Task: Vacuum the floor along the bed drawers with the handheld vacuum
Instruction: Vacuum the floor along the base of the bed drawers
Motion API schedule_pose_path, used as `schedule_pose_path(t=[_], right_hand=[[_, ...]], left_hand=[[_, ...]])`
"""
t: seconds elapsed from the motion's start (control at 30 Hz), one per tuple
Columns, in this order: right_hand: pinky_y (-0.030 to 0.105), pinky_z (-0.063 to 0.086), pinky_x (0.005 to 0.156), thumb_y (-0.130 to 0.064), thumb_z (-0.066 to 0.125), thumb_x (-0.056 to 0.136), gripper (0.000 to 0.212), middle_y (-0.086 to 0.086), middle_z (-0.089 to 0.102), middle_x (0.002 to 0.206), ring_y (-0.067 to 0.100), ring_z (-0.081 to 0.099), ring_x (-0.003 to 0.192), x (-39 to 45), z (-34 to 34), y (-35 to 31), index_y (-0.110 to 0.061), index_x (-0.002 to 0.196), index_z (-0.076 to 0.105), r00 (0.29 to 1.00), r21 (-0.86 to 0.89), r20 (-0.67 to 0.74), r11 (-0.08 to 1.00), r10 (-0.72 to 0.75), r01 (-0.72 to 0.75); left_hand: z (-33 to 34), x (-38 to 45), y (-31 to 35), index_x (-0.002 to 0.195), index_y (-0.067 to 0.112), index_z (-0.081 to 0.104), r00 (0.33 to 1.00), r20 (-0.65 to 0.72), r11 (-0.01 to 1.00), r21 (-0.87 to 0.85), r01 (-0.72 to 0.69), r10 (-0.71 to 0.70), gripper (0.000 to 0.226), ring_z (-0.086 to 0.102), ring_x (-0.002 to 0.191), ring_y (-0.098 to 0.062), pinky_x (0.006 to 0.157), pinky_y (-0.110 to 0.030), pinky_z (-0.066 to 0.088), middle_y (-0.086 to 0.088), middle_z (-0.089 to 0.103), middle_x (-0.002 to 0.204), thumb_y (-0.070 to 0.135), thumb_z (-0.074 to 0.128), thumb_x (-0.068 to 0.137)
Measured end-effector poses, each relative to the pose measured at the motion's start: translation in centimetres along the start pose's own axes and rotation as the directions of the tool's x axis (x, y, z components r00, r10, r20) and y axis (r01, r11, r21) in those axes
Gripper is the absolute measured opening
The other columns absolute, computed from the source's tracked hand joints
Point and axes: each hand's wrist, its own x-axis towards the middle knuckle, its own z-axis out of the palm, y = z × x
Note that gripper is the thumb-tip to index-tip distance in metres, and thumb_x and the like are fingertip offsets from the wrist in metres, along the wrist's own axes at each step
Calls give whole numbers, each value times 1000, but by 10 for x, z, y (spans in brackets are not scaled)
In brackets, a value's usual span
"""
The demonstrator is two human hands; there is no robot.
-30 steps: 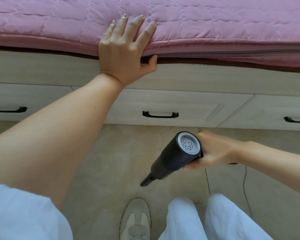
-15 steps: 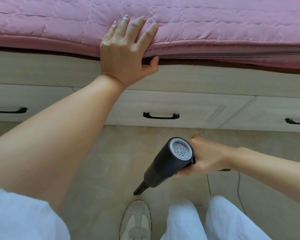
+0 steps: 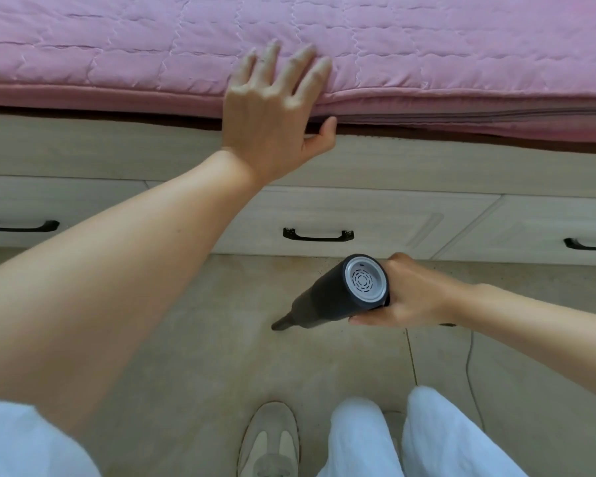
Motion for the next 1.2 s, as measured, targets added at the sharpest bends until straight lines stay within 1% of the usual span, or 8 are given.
schedule_pose_path(t=[0.1,0.43,0.53,0.67,0.8,0.93,1.07,1.2], right_hand=[[12,44,69,-45,74,71,27,-30,61,73,-6,60,77,-9,-12,5,-35,89,56,998,-25,66,1000,13,-11],[36,53,71,-47,75,67,34,-7,69,83,7,65,80,-49,-34,33,-25,90,63,981,-1,153,993,116,-117],[27,52,70,-42,76,68,28,-15,68,84,2,64,81,-53,-36,37,-30,89,61,990,11,90,994,111,-113],[14,43,58,-42,75,71,24,-22,62,67,0,60,68,-52,-35,41,-44,70,51,994,-55,-14,992,110,-110],[19,47,61,-42,73,72,19,-20,64,69,1,61,70,-50,-34,46,-35,79,57,988,-50,-77,990,130,-134],[22,48,62,-40,75,71,20,-14,65,68,3,62,70,-52,-38,49,-29,78,60,990,-41,-7,990,137,-138],[11,40,58,-36,76,73,24,-19,62,66,0,59,68,-54,-41,46,-39,68,53,990,-45,41,990,136,-134],[10,38,58,-37,76,72,27,-23,61,64,-1,59,67,-50,-37,46,-41,66,51,987,-47,-42,987,154,-156]], left_hand=[[6,12,26,129,14,68,1000,1,999,-14,-30,30,58,65,114,-46,95,-56,53,-11,69,128,51,51,88],[15,23,49,129,19,69,999,0,999,20,48,-48,55,64,116,-45,98,-59,50,-12,68,131,52,50,89],[17,20,51,129,19,70,999,-17,998,32,51,-51,55,64,116,-45,98,-59,51,-11,68,131,51,52,88],[20,14,52,127,19,71,997,-50,998,34,61,-59,53,66,114,-43,98,-56,52,-10,68,129,49,54,87],[23,11,52,127,19,70,996,-58,998,22,62,-60,53,65,115,-42,99,-55,51,-10,68,130,49,53,87],[23,11,52,126,19,71,996,-67,997,26,68,-66,52,66,114,-41,99,-55,51,-10,69,128,49,54,86],[24,11,52,122,19,71,995,-72,997,11,73,-73,51,67,109,-40,97,-54,52,-9,71,120,49,54,85],[24,11,53,122,18,71,995,-71,997,13,70,-69,51,67,108,-40,97,-54,52,-9,71,118,50,53,86]])
